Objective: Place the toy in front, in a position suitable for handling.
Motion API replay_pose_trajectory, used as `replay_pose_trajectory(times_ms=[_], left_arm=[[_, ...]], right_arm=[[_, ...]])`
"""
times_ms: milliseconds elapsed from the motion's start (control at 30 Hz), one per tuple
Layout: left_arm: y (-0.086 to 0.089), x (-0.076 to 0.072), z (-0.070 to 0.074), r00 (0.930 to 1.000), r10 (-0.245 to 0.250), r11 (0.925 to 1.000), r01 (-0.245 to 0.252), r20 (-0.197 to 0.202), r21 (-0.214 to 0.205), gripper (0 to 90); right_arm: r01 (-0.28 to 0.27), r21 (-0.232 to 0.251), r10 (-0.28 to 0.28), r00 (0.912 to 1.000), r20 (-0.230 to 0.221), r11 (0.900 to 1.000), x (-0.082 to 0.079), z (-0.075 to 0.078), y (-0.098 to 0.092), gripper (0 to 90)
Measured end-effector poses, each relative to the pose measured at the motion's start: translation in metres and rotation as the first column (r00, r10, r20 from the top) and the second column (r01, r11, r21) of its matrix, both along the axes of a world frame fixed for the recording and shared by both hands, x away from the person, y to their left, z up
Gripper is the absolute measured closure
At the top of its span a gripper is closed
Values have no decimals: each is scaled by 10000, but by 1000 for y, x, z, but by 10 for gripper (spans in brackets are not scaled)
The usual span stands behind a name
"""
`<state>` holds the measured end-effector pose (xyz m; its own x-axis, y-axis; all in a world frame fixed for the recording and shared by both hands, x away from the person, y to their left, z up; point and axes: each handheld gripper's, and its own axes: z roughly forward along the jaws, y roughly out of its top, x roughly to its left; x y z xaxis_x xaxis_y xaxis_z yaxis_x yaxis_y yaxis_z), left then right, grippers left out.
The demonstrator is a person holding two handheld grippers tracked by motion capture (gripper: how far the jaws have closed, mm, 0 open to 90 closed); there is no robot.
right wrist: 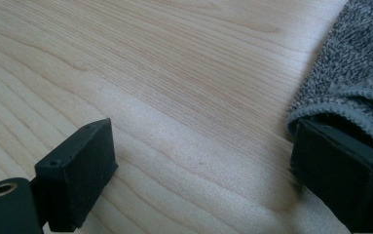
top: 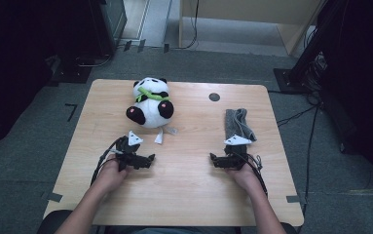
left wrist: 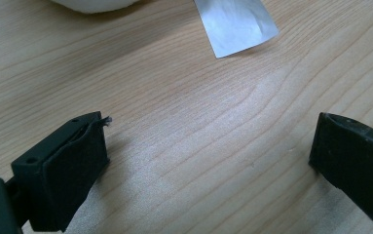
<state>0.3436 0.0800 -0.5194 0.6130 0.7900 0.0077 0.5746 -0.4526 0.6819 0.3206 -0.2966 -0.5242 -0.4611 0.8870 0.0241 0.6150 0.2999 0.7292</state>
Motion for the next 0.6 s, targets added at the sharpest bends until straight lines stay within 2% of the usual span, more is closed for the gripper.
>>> replay_pose_trajectory(times_ms=[167,300,467,600], left_arm=[[0,0,0,10000,-2,10000,2,-10,-9,1],[2,1,0,9998,-200,9998,200,-31,-52,1],[2,5,3,9991,-236,9997,239,-343,62,1],[5,7,7,9977,-98,9998,85,-666,-192,1]], right_arm=[[-1,2,1,10000,0,10000,0,0,0,89],[1,3,-1,10000,0,10000,0,0,0,88],[-72,-2,72,10000,4,10000,0,0,-1,88],[-237,-28,237,9997,-68,9997,0,1,-2,90]])
